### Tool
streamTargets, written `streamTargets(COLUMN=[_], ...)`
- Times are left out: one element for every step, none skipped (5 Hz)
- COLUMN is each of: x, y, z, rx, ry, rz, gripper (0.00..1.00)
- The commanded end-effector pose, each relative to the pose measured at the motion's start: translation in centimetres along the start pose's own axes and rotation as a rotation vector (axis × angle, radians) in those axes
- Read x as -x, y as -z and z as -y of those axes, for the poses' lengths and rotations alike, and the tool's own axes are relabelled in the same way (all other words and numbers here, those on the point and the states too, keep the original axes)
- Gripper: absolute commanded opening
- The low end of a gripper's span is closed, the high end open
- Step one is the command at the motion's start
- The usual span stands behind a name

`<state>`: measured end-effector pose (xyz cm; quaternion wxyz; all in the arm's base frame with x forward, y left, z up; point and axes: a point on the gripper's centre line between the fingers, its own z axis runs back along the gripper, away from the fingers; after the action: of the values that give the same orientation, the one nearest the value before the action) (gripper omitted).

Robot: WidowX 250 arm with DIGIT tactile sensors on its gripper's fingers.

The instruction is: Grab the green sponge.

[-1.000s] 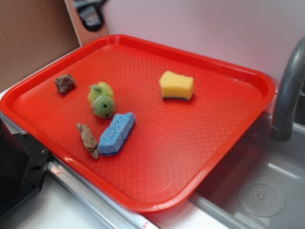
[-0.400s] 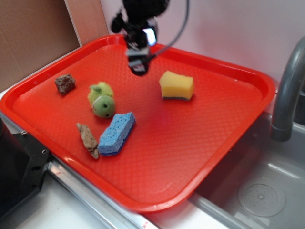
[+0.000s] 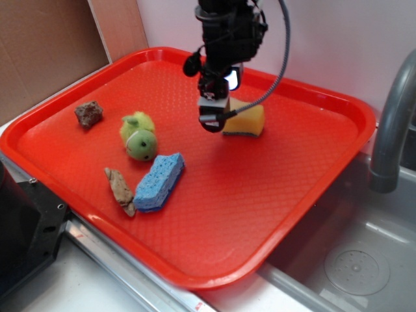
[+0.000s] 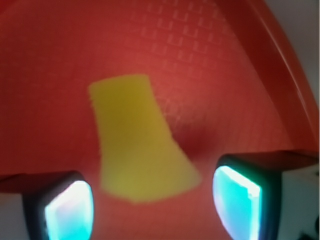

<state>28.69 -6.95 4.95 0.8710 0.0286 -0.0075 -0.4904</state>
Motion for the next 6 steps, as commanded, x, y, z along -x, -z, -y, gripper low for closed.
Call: streamTargets(x=[-1.7,-2.0,-1.8,-1.7,-1.4,-0.7], y=[-0.3,0.1,0.1,0.1,-0.6,-2.5], z=[-0.4,-0.6,0.0,0.3,0.8,0.8], rx=[-0.038,-0.008,0.007,-0.004,-0.072,-0.078], ry=[0.129,0.178,0.206,0.199,0.188,0.061], rz=[0.01,-0.007,-0.048,-0.063,-0.062,-0.096], gripper=[1.0,0.73,0.04,0.0,0.0,0.0])
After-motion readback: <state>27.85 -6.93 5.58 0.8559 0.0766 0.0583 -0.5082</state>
